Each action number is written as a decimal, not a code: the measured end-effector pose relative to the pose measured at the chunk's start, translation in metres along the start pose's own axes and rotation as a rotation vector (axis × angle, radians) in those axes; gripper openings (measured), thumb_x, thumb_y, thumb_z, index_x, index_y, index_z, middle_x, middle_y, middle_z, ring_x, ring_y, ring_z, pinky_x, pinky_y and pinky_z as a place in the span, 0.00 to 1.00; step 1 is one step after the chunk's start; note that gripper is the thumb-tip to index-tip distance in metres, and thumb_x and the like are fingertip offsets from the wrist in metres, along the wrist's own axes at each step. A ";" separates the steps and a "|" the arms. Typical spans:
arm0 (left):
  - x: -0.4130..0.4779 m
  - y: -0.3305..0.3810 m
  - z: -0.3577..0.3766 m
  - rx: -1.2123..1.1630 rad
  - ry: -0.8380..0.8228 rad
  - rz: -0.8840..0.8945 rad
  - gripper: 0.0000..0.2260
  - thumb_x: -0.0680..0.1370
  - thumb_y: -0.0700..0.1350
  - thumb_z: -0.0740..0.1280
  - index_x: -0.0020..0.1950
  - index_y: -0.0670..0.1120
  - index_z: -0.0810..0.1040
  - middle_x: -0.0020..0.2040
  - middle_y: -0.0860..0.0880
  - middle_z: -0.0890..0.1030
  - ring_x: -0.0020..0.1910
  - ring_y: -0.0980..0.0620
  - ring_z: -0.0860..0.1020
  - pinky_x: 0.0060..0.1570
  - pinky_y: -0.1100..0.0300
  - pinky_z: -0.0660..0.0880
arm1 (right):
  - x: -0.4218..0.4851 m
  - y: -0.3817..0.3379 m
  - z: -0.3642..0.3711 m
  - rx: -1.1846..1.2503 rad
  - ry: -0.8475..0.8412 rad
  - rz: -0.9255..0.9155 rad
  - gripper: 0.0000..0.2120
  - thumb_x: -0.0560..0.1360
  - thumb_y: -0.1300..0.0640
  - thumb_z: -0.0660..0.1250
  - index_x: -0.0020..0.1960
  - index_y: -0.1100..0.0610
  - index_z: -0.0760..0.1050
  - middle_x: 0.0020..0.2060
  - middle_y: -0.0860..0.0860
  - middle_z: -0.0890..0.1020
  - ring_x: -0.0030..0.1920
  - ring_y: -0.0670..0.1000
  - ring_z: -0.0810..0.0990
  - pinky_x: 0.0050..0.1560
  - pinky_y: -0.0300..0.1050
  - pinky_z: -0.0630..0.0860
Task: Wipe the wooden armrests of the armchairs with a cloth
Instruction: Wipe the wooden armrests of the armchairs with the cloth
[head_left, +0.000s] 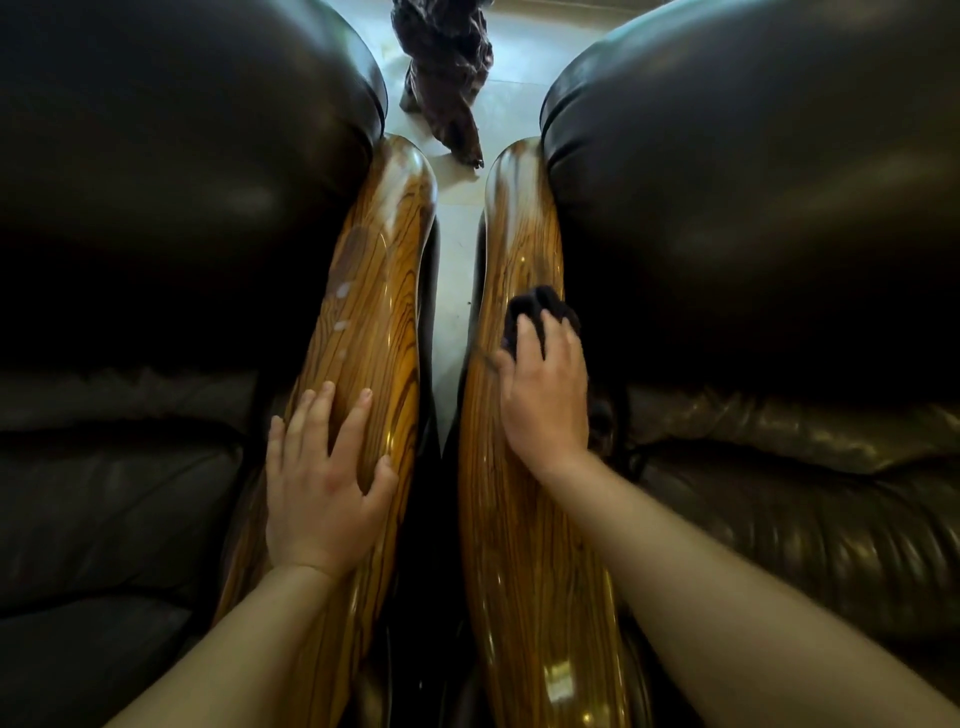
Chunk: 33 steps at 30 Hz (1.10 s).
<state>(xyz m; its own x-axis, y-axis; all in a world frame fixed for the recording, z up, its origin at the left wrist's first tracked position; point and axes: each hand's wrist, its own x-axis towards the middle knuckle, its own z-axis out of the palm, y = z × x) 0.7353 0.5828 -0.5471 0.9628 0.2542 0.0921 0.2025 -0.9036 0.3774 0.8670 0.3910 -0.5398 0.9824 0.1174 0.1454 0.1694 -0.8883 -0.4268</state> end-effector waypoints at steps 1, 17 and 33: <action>0.000 0.000 -0.001 -0.001 -0.002 -0.003 0.29 0.77 0.57 0.57 0.78 0.53 0.61 0.78 0.42 0.61 0.78 0.44 0.56 0.77 0.42 0.47 | -0.020 -0.002 0.002 0.002 0.000 -0.023 0.25 0.82 0.46 0.55 0.76 0.53 0.60 0.76 0.55 0.62 0.78 0.58 0.54 0.76 0.59 0.56; 0.000 -0.003 0.003 0.001 0.008 0.000 0.29 0.77 0.57 0.57 0.78 0.54 0.61 0.78 0.43 0.61 0.79 0.45 0.55 0.77 0.41 0.48 | 0.033 0.038 -0.037 0.341 -0.086 -0.018 0.23 0.80 0.47 0.63 0.73 0.52 0.67 0.65 0.53 0.66 0.66 0.52 0.67 0.67 0.53 0.71; 0.000 -0.003 0.004 0.025 0.016 0.003 0.29 0.77 0.58 0.56 0.78 0.54 0.60 0.78 0.43 0.61 0.79 0.45 0.56 0.77 0.41 0.49 | 0.061 0.010 -0.016 0.036 -0.117 -0.167 0.30 0.78 0.38 0.61 0.75 0.51 0.66 0.77 0.52 0.64 0.78 0.54 0.58 0.76 0.56 0.58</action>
<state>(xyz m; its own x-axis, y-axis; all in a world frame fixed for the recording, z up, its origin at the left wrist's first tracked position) 0.7356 0.5840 -0.5523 0.9605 0.2567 0.1078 0.2042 -0.9126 0.3543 0.9276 0.3819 -0.5211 0.9425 0.3145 0.1131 0.3314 -0.8361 -0.4371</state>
